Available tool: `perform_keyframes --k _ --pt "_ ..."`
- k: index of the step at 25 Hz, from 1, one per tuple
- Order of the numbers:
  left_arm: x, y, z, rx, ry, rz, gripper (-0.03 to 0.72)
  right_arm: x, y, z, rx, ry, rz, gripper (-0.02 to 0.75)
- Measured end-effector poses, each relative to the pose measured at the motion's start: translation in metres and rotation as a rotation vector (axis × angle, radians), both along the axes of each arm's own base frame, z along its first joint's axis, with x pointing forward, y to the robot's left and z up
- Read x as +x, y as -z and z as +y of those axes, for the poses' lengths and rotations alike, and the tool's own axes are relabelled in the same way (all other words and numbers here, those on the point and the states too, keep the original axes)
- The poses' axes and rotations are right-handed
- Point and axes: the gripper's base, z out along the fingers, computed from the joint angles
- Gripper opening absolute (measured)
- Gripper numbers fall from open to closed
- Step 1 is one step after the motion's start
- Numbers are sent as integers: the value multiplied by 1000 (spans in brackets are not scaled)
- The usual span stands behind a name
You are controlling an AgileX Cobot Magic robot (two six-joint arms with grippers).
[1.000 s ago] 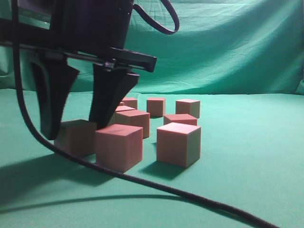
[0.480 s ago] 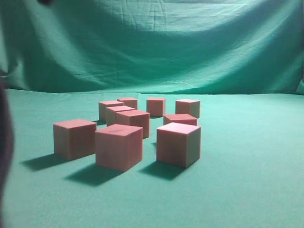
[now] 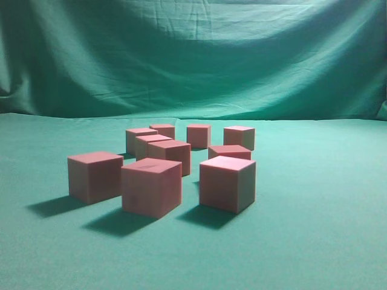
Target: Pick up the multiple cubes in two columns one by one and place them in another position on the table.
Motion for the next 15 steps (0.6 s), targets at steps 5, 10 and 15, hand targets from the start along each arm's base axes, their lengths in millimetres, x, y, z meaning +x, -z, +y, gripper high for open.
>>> perform_keyframes --k 5,10,15 --pt "0 0 0 0 0 0 0 -27 -51 -44 110 -17 -97 0" --pt "0 0 0 0 0 0 0 -64 -78 -104 176 -29 -156 0" --pt "0 0 0 0 0 0 0 -96 -59 -156 142 -40 -147 0"
